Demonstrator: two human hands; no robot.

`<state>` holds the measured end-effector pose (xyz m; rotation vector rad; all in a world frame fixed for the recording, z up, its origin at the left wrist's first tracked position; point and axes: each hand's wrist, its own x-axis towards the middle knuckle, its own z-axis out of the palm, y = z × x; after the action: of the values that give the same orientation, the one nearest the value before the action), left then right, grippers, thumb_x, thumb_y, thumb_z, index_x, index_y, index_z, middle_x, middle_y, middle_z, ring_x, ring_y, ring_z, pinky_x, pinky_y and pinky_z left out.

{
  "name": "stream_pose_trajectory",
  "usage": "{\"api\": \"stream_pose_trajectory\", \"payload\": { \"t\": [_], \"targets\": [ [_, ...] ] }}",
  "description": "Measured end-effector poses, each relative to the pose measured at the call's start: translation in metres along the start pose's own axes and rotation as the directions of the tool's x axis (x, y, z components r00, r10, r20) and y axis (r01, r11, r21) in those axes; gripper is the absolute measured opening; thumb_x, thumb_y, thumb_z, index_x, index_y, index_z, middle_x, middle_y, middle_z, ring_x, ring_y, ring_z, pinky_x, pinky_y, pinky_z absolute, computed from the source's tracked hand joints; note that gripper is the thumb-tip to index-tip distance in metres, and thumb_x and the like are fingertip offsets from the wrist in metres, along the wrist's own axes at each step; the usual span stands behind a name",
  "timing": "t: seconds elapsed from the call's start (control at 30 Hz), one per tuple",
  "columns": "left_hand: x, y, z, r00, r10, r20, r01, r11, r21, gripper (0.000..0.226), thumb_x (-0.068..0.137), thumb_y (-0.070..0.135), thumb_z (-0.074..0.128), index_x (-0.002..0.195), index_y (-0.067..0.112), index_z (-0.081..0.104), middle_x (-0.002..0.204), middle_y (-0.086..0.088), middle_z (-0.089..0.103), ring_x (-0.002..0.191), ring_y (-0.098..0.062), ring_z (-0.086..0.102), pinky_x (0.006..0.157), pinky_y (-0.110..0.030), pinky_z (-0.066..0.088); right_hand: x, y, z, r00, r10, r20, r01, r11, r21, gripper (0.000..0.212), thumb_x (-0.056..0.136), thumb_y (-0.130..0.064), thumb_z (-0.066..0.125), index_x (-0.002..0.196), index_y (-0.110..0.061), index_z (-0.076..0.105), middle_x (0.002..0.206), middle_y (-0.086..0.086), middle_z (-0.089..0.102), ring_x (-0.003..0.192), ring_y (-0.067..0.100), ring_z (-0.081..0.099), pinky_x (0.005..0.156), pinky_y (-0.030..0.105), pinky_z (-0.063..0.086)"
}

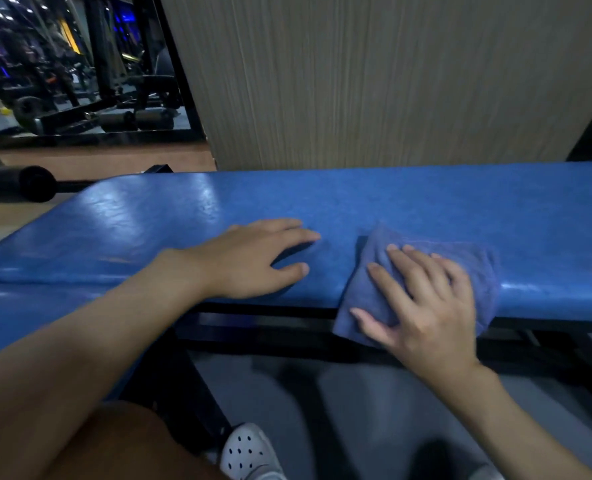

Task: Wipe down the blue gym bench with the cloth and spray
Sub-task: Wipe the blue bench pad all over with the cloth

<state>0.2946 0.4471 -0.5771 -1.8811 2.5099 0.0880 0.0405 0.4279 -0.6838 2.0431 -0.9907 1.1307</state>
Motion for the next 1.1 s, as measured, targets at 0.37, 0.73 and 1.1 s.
{"api": "stream_pose_trajectory", "payload": {
  "t": [0.37,0.73,1.1],
  "targets": [
    [0.007,0.013,0.015,0.997,0.022,-0.067,-0.022,1.000,0.004,0.066,0.082,0.070,0.026,0.144,0.047,0.032,0.151,0.016,0.028,0.139,-0.008,0.025,0.110,-0.046,0.028,0.003,-0.035,0.008,0.960,0.260,-0.100,-0.262,0.965,-0.001,0.042,0.078,-0.052,0.068,0.096,-0.015,0.076,0.115,0.014,0.068,0.112,0.035,0.061,0.100,0.056,0.036],
    [0.017,0.024,0.017,0.989,0.098,-0.107,-0.104,0.993,-0.047,0.070,0.083,0.070,0.023,0.145,0.041,0.037,0.152,0.016,0.033,0.140,-0.008,0.031,0.113,-0.041,0.029,-0.019,0.023,-0.011,0.854,0.474,-0.214,-0.497,0.866,-0.063,0.035,0.082,-0.040,0.061,0.094,-0.009,0.072,0.114,0.018,0.065,0.116,0.038,0.054,0.106,0.057,0.028],
    [0.024,0.040,0.021,0.975,0.172,-0.137,-0.172,0.985,0.015,0.066,0.086,0.067,0.026,0.142,0.036,0.040,0.152,0.014,0.038,0.141,-0.008,0.032,0.112,-0.043,0.032,-0.042,0.084,-0.027,0.969,0.201,-0.142,-0.218,0.969,-0.116,0.036,0.087,-0.044,0.059,0.106,-0.013,0.063,0.115,0.021,0.065,0.111,0.036,0.057,0.102,0.052,0.032]
  ]
}}
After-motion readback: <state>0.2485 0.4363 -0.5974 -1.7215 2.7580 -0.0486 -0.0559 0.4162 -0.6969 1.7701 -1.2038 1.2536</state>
